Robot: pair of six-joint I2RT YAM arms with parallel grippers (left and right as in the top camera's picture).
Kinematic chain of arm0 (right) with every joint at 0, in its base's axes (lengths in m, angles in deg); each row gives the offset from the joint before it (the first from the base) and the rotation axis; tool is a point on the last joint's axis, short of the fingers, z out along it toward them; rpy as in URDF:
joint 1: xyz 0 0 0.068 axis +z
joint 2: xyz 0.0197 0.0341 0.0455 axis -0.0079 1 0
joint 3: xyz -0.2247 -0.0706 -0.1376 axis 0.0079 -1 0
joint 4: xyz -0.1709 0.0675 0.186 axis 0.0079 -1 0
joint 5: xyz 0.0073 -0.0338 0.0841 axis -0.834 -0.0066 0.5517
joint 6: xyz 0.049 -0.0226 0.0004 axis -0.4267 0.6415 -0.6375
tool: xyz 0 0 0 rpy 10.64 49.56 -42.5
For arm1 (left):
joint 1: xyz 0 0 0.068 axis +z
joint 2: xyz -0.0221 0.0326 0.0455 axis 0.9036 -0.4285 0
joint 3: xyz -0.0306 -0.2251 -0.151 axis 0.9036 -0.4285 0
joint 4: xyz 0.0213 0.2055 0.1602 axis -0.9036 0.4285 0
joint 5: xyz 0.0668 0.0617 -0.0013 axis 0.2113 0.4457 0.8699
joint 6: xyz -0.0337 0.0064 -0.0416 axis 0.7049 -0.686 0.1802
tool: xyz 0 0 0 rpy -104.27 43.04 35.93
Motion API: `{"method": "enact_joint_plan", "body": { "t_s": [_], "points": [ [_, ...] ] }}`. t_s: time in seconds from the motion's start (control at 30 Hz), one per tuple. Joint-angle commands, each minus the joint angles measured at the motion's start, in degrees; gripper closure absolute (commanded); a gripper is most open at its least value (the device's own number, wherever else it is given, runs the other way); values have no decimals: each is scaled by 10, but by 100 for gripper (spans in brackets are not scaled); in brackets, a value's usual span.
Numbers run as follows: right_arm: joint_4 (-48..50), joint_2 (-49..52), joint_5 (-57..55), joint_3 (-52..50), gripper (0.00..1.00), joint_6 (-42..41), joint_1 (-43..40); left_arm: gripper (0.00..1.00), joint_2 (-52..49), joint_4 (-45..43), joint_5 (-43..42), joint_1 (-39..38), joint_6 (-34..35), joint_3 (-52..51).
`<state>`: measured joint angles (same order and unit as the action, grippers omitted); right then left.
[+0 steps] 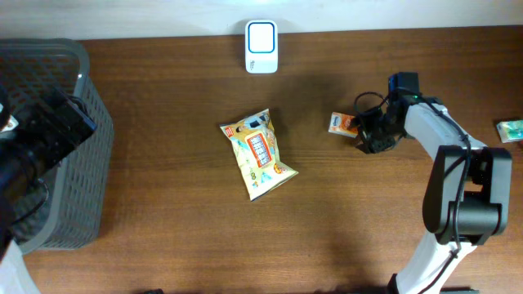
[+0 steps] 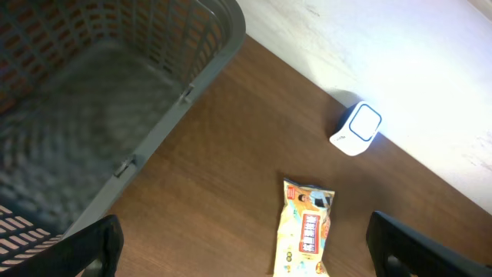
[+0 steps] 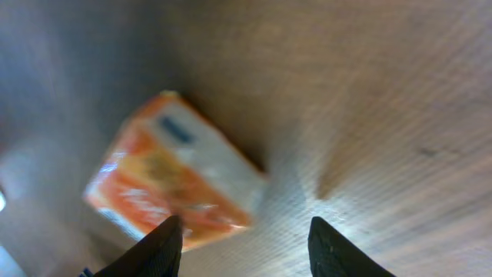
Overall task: Scan the item barcode
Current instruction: 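Reach the right gripper to the orange tissue pack and grasp it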
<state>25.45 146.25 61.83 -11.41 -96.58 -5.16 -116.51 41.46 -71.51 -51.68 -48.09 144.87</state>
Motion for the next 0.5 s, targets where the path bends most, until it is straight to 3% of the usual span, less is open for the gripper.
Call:
{"method": "enact_joint_plan", "body": {
  "t_s": [0.0,0.13,0.33,0.47],
  "points": [
    [28,0,-16,-4,48,-8,11,1,3,0,2,2,5,3],
    [60,0,-7,-4,49,-9,17,1,3,0,2,2,5,3],
    [39,0,-15,-5,57,-74,38,1,3,0,2,2,5,3],
    [22,0,-76,-5,56,-118,68,1,3,0,2,2,5,3]
  ]
}}
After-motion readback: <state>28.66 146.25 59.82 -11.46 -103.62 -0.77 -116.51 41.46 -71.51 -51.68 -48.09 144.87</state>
